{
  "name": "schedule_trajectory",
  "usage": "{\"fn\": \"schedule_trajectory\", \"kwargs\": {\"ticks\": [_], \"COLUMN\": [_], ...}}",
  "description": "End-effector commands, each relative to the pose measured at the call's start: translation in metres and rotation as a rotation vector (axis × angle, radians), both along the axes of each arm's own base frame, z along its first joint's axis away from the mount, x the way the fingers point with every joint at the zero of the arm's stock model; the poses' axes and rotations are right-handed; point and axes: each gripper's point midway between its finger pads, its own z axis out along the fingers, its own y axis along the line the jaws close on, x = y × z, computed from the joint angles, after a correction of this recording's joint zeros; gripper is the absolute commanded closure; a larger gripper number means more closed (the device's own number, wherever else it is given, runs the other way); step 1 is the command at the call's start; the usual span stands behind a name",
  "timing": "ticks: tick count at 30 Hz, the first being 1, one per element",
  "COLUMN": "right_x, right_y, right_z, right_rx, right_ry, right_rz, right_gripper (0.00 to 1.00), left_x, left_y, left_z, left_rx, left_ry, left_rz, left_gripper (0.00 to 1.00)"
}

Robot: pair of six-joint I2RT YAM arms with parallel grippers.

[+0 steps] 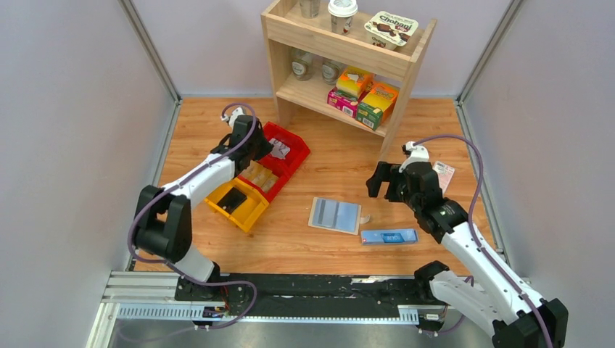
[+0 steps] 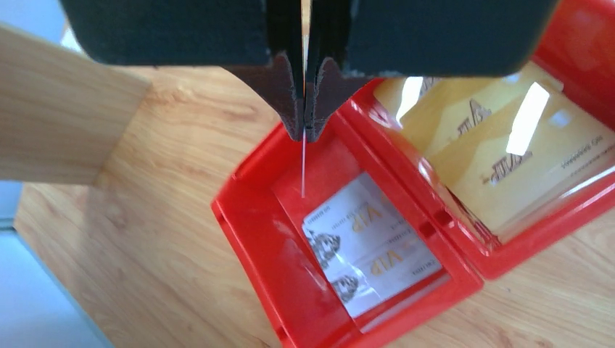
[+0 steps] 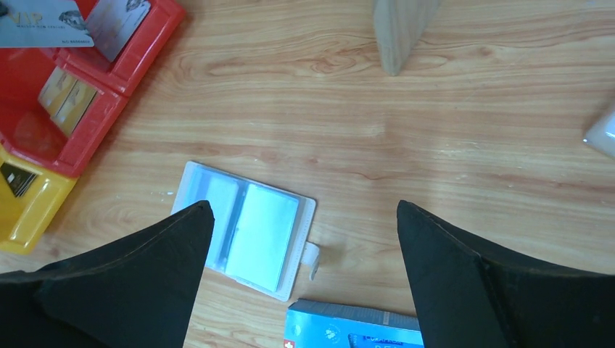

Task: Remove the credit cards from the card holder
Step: Place the credit card in the storage box.

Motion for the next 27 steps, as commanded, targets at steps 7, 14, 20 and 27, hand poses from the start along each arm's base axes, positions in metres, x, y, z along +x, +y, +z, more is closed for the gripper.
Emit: {"fn": "schedule_trajectory", "kwargs": {"ticks": [7,14,20,27], "right_x": [0.016,0.016,0.012,0.004], "right_y": [-0.026,-0.032,-0.025,-0.012], "right_z": [0.019,0.02,0.014,0.011], "right_rx": [0.001,-0.025,-0.009,0.055], "right_ry": [-0.061,-0.073,-0.044,0.026], "right_rz": [-0.18,-0.198,-0.162,-0.129], "right_gripper": [0.0,0.0,0.0,0.0], "left_x": [0.078,0.094,0.087,0.046], "left_y": [0.013,0.017,0.02,0.03], "left_z": [-0.001,-0.026,-0.02,0.025], "left_rx": [0.011,0.041,0.06,0.145], "left_ry": [-0.062,0.012,0.027,0.022], "left_rz": [0.221,0.288,0.272,0.15], "left_gripper": [1.0,0.84,0.51,0.26]}}
